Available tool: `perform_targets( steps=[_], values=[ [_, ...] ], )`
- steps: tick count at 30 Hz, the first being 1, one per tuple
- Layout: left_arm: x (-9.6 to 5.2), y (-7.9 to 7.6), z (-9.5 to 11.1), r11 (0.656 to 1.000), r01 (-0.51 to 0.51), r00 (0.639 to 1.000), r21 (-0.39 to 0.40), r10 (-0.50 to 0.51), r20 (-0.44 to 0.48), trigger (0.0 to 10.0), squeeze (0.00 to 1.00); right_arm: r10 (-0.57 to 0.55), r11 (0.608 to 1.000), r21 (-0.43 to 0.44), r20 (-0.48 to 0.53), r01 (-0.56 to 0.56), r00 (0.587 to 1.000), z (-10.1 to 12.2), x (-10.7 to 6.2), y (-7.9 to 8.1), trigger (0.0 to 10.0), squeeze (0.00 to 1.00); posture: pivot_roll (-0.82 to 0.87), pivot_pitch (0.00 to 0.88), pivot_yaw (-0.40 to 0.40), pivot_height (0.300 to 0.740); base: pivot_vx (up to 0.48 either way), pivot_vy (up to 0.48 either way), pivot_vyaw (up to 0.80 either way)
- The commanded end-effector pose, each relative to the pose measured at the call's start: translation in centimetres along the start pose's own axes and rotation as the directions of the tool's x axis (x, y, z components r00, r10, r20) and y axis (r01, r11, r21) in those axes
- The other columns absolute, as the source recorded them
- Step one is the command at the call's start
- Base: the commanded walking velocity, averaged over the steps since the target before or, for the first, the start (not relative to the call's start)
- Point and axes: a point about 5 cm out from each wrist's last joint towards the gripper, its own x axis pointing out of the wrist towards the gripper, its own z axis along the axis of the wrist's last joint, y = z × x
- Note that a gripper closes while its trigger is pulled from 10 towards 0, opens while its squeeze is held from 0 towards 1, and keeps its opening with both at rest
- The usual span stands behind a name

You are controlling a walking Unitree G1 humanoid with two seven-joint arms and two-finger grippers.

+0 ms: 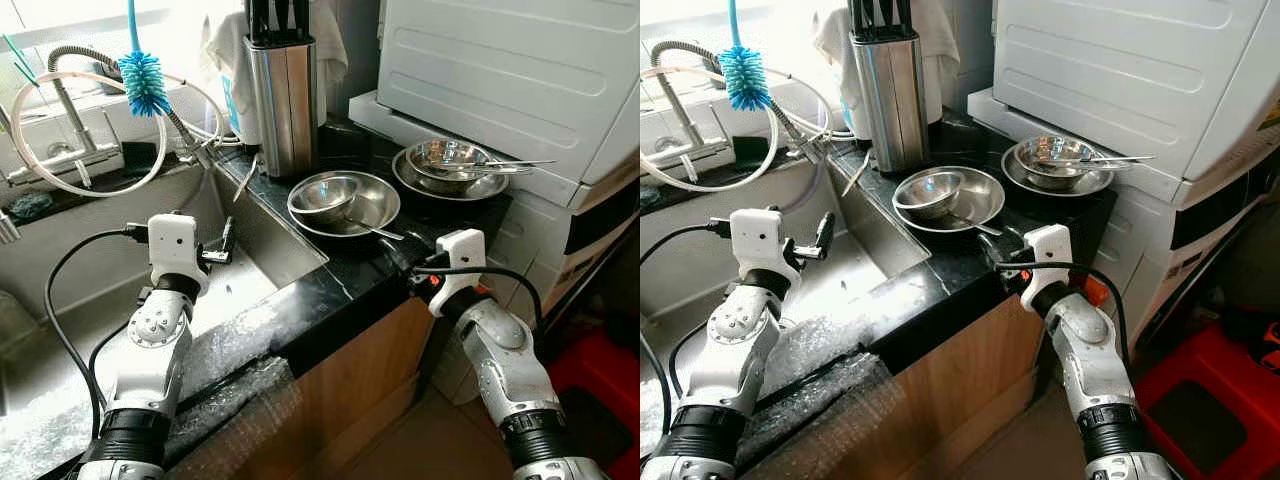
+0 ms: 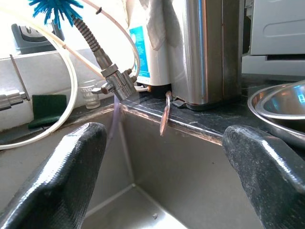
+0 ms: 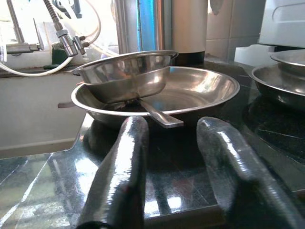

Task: Kitchen organization

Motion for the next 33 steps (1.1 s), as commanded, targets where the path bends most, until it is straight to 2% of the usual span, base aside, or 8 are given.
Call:
perform_targets(
  steps=[1, 12, 13, 14, 15, 25, 32, 33],
  values=[
    [0.3, -0.3, 0.3, 1.000, 0.008, 1.000, 0.013, -0.008, 0.008, 10.0, 0.00, -0.003, 1.000, -0.015, 0.001, 0.003, 1.000, 0.1, 0.2, 0.0, 10.0, 0.00, -0.18, 0.000, 0.023, 0.740, 0.000, 0.000, 0.00],
    [0.4, -0.3, 0.3, 1.000, 0.005, 1.000, 0.011, -0.005, 0.006, 10.0, 0.00, -0.008, 1.000, -0.019, 0.001, 0.008, 1.000, 0.1, 0.3, -0.3, 10.0, 0.00, -0.18, 0.000, 0.023, 0.740, 0.000, 0.000, 0.00],
    [0.4, -0.3, 0.3, 1.000, 0.004, 1.000, 0.011, -0.004, 0.005, 10.0, 0.00, -0.008, 1.000, -0.012, 0.007, 0.008, 1.000, 0.2, 0.4, -0.3, 10.0, 0.95, -0.18, 0.000, 0.023, 0.740, 0.000, 0.000, 0.00],
    [0.4, -0.3, 0.3, 1.000, 0.004, 1.000, 0.011, -0.004, 0.004, 10.0, 0.00, -0.008, 1.000, -0.010, 0.008, 0.008, 1.000, 0.3, 0.5, -0.3, 10.0, 0.95, -0.18, 0.000, 0.023, 0.740, 0.000, 0.000, 0.00],
    [0.4, -0.3, 0.3, 1.000, 0.004, 1.000, 0.012, -0.004, 0.004, 10.0, 0.00, 0.000, 1.000, -0.009, 0.013, 0.000, 1.000, 0.3, 0.5, -0.3, 10.0, 1.00, -0.18, 0.000, 0.023, 0.740, 0.000, 0.000, 0.00],
    [0.4, -0.4, 0.3, 1.000, 0.004, 1.000, 0.010, -0.004, 0.003, 10.0, 0.00, 0.015, 1.000, -0.017, 0.023, -0.014, 1.000, 0.7, 0.9, -0.5, 10.0, 1.00, -0.18, 0.000, 0.023, 0.740, 0.000, 0.000, 0.00],
    [0.4, -0.5, 0.3, 1.000, 0.004, 1.000, 0.008, -0.004, 0.005, 10.0, 0.00, 0.005, 0.999, -0.054, 0.021, -0.004, 1.000, 1.1, 1.3, -0.8, 10.0, 0.99, -0.18, 0.000, 0.023, 0.740, 0.000, 0.000, 0.00],
    [0.4, -0.5, 0.3, 1.000, 0.004, 1.000, 0.009, -0.004, 0.005, 10.0, 0.00, 0.003, 0.998, -0.057, 0.020, -0.002, 1.000, 1.1, 1.4, -0.8, 10.0, 0.00, -0.18, 0.000, 0.022, 0.740, 0.000, 0.000, 0.00]
  ],
)
